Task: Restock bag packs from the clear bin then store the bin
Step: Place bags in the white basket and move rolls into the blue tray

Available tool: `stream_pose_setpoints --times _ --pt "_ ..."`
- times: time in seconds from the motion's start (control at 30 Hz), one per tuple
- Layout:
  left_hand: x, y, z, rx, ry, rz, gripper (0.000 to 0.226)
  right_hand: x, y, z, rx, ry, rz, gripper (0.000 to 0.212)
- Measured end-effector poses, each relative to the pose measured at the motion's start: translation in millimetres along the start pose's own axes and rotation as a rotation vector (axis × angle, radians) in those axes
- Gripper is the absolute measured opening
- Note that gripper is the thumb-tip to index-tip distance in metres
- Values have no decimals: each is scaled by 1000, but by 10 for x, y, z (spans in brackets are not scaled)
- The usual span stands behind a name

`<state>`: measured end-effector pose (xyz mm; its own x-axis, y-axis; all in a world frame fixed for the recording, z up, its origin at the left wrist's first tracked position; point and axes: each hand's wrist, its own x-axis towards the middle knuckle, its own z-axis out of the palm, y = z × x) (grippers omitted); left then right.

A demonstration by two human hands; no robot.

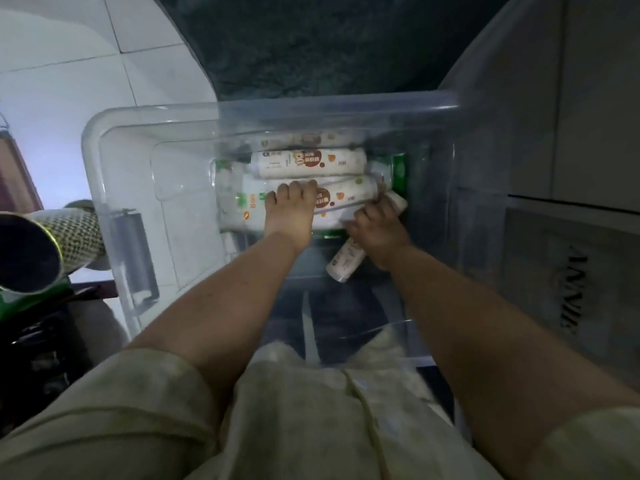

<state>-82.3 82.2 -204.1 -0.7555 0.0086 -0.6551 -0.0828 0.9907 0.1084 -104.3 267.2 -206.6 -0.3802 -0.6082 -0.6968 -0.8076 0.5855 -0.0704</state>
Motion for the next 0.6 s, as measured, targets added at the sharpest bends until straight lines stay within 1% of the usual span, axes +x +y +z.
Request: stream_pose_setpoints --times 0.07,0.13,0.23,0.37,0.43,0.5,0.6 --pt "-7 -27 -10 -25 18 -15 68 -51 -14 30 -41 77 -9 41" --pt "-119 -71 -94 -26 50 -27 67 -163 -36 -21 26 132 -43 37" --pt "-413 -113 -401 -48 141 -25 68 -394 -82 -305 141 145 6 40" --pt "-940 -103 -1105 -122 340 -28 61 -869 -112 -854 328 292 65 47" --pt "-1238 -104 -1508 -176 431 -11 60 -1163 -158 -1131 420 377 132 51" --pt "-1501 -111 -1907 -200 504 26 59 -1437 -216 -1378 450 479 189 52" --pt "-1829 -111 -2402 -188 596 106 56 -1766 -345 -1714 456 584 269 57"
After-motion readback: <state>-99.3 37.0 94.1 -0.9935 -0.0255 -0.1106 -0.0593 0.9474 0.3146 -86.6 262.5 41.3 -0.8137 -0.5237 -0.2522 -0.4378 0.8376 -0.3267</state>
